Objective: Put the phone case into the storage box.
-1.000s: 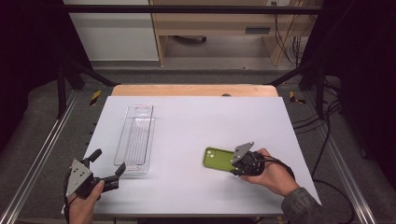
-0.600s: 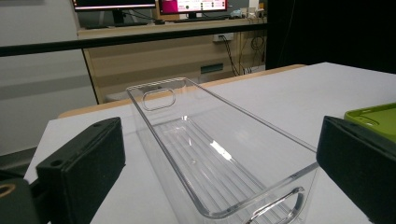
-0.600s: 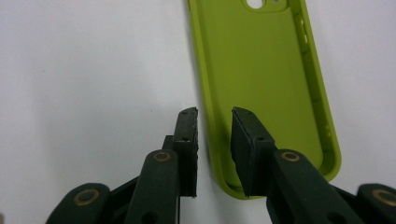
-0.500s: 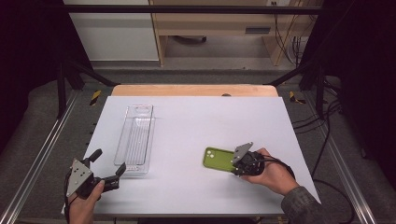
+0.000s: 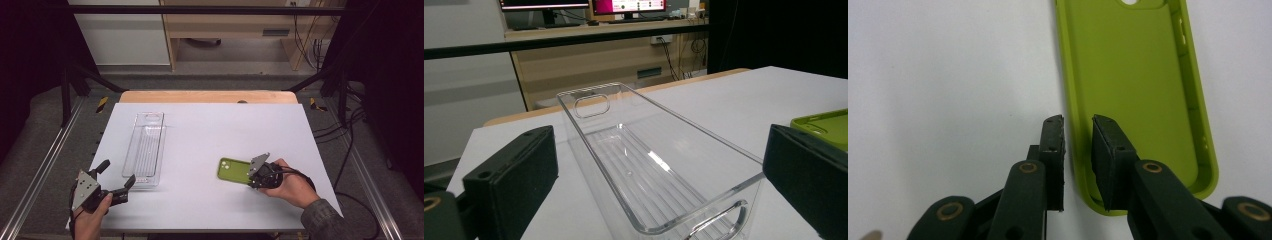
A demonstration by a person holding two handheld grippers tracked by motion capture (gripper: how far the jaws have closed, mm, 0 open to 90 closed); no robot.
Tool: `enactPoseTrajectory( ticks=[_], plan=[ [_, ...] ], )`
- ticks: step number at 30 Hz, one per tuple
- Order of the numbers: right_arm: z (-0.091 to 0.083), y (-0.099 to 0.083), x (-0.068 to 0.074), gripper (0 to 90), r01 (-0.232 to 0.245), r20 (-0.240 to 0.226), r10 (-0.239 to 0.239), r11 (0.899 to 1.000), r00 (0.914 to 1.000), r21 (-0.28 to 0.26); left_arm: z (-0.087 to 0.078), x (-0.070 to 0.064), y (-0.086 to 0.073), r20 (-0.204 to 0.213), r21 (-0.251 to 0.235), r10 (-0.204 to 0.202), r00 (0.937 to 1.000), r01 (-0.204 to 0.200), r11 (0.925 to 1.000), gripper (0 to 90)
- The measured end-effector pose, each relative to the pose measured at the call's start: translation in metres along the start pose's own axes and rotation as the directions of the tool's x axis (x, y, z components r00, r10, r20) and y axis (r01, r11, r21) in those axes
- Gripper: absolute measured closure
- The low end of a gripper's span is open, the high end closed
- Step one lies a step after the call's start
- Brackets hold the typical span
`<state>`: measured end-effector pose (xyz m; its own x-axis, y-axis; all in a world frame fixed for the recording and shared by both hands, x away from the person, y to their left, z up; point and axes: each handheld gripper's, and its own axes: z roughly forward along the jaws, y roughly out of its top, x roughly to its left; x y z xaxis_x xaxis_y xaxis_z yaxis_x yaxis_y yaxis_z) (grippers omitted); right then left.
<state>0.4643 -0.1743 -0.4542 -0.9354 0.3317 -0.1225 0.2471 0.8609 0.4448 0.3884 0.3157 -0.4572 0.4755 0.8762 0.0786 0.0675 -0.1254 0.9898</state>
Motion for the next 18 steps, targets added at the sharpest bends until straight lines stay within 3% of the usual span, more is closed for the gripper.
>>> enactPoseTrajectory(
  ticks=[18],
  plan=[
    [0.003,0.0028,0.001,75.9,0.028,-0.012,-0.027,0.999,0.9996,0.02,0.0005,-0.0001,-0.0001,0.003,0.002,0.0,1.0,0.0,1.0,1.0]
  ],
)
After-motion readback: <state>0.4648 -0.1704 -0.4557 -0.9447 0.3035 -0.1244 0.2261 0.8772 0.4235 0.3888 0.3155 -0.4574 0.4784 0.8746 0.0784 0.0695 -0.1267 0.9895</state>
